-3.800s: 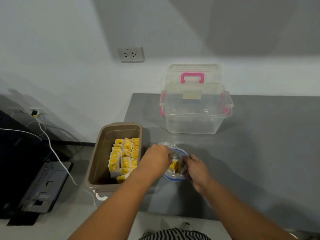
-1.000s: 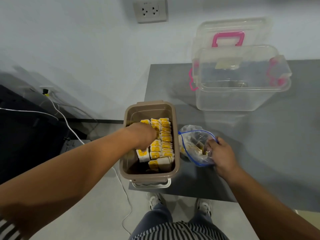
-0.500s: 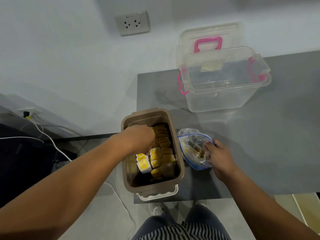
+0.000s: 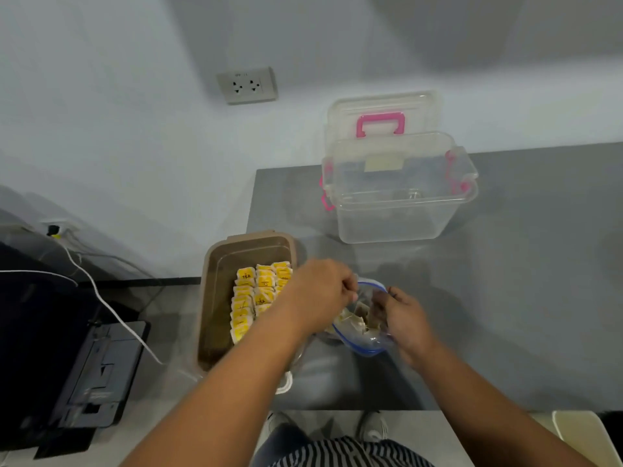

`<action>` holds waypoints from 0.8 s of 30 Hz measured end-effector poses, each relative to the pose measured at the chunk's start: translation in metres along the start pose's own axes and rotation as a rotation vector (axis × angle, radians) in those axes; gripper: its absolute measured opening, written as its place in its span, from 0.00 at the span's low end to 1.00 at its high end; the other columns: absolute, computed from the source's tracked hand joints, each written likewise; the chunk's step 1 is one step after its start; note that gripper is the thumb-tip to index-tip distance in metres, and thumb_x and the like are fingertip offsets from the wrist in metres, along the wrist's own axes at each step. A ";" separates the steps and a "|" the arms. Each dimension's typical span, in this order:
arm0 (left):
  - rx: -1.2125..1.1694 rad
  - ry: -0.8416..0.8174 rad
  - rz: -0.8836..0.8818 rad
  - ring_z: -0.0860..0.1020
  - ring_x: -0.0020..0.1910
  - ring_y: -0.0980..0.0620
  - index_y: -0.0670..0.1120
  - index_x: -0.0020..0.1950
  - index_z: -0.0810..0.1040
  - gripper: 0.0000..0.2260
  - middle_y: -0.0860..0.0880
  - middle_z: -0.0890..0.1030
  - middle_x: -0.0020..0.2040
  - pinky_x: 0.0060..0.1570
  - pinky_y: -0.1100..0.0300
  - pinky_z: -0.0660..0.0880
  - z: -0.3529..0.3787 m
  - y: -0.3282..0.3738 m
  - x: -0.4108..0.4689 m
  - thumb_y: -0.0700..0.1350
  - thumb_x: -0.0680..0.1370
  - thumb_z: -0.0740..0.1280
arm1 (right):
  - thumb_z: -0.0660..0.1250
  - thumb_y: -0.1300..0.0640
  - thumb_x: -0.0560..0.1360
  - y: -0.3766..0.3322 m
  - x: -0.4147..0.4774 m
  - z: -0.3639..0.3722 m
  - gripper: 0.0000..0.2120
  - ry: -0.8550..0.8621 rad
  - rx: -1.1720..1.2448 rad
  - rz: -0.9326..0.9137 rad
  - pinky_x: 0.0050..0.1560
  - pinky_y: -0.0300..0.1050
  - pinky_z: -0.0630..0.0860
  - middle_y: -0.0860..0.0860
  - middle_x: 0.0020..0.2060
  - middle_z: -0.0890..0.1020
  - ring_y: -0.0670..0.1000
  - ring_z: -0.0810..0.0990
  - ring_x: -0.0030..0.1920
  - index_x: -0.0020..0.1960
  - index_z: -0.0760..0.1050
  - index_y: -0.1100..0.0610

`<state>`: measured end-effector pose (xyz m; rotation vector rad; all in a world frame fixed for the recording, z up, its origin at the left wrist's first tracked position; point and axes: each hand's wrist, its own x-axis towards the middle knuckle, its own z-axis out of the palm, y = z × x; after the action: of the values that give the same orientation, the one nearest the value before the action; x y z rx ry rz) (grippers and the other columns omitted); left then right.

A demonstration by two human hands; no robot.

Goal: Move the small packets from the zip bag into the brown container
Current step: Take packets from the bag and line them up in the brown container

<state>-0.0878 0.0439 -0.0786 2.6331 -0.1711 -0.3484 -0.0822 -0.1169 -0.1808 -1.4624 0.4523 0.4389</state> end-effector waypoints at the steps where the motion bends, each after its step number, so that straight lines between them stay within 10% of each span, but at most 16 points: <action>1: 0.032 -0.006 0.006 0.81 0.48 0.51 0.49 0.50 0.85 0.05 0.50 0.85 0.48 0.53 0.55 0.77 0.012 0.004 0.004 0.46 0.76 0.70 | 0.63 0.63 0.80 -0.001 0.001 -0.004 0.10 -0.012 -0.015 0.000 0.29 0.40 0.69 0.52 0.29 0.75 0.47 0.71 0.26 0.41 0.76 0.57; 11: 0.153 -0.279 -0.165 0.80 0.52 0.47 0.48 0.63 0.82 0.14 0.45 0.82 0.57 0.54 0.59 0.75 0.062 0.025 0.022 0.41 0.79 0.65 | 0.63 0.63 0.80 0.005 0.014 -0.033 0.11 -0.075 -0.127 -0.053 0.47 0.50 0.79 0.53 0.37 0.85 0.52 0.82 0.40 0.44 0.82 0.56; 24: 0.110 -0.289 -0.209 0.82 0.51 0.46 0.45 0.53 0.86 0.09 0.45 0.84 0.52 0.57 0.57 0.77 0.070 0.029 0.018 0.39 0.76 0.69 | 0.62 0.60 0.82 0.015 0.023 -0.043 0.10 -0.117 -0.223 -0.073 0.50 0.49 0.81 0.54 0.43 0.86 0.52 0.84 0.44 0.49 0.82 0.55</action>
<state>-0.0909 -0.0156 -0.1285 2.7030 -0.0076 -0.8124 -0.0720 -0.1588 -0.2087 -1.6530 0.2620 0.5263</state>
